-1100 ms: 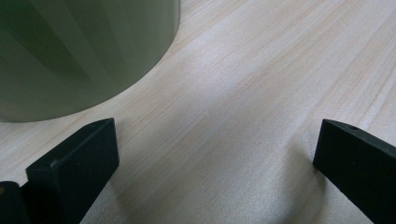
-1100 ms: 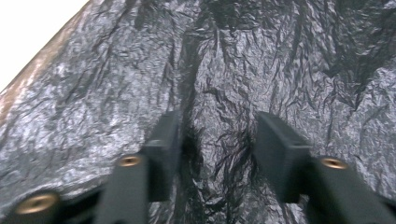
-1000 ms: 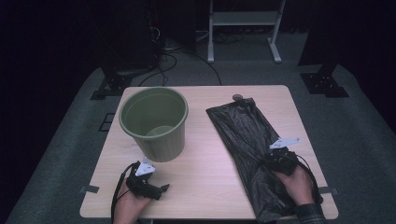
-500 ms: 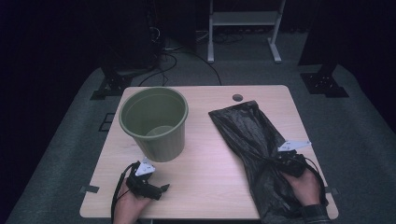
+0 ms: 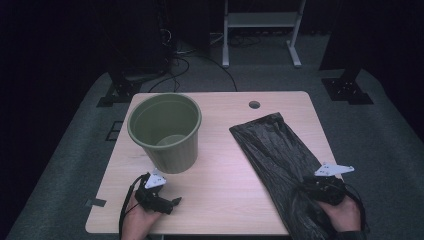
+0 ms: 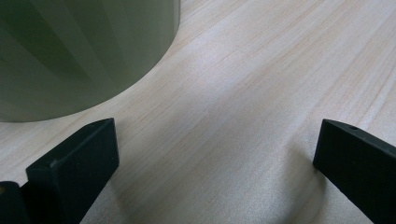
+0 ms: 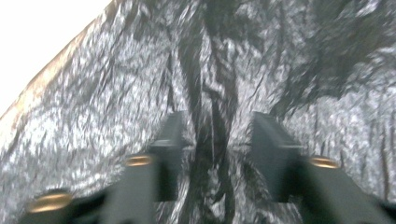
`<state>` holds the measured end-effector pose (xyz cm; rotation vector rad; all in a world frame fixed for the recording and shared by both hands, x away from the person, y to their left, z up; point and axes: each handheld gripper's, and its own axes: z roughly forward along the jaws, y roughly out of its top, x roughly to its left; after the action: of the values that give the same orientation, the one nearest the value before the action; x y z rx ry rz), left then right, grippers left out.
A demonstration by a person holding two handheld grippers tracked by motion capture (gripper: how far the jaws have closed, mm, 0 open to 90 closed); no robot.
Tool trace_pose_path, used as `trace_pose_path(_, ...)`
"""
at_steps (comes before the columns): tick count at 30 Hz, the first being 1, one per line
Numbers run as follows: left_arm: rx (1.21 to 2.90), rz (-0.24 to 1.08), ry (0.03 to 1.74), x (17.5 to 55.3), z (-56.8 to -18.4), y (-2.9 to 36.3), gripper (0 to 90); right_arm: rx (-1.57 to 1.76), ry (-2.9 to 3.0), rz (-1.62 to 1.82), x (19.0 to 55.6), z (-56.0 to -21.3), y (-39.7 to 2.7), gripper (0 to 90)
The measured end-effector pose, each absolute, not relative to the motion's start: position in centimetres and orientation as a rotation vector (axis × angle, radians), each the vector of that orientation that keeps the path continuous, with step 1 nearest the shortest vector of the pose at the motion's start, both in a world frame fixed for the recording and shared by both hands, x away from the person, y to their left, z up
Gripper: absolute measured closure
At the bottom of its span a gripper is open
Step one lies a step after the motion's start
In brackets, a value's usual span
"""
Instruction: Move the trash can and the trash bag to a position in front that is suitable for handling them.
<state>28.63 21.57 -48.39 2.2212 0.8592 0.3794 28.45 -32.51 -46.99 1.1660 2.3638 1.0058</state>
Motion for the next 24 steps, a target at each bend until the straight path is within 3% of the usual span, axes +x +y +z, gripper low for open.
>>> trace_pose_path(2,2.221,0.379,0.859,28.6,-48.4,21.6,0.0,1.176,2.359,1.015,28.8,-47.2,-32.2,34.7)
trace_pose_path(3,2.221,0.379,0.859,28.6,-48.4,21.6,0.0,1.176,2.359,1.015,28.8,-47.2,-32.2,34.7)
trace_pose_path(4,2.221,0.379,0.859,28.6,-48.4,21.6,0.0,1.187,2.359,0.987,29.2,-47.5,-31.9,18.2)
trace_pose_path(5,2.221,0.379,0.859,28.6,-48.4,21.6,0.0,1.187,2.359,0.987,29.2,-47.5,-31.9,18.2)
trace_pose_path(6,2.222,0.379,0.857,28.6,-48.4,21.6,0.0,1.209,2.339,0.964,29.3,-47.7,-31.7,11.7)
trace_pose_path(12,2.224,0.375,0.849,28.6,-48.4,21.5,0.0,1.222,2.327,0.934,29.9,-48.3,-31.6,6.7)
trace_pose_path(24,2.206,0.365,0.839,27.9,-48.0,21.7,0.0,1.2,2.311,0.99,29.8,-48.8,-31.9,5.9)
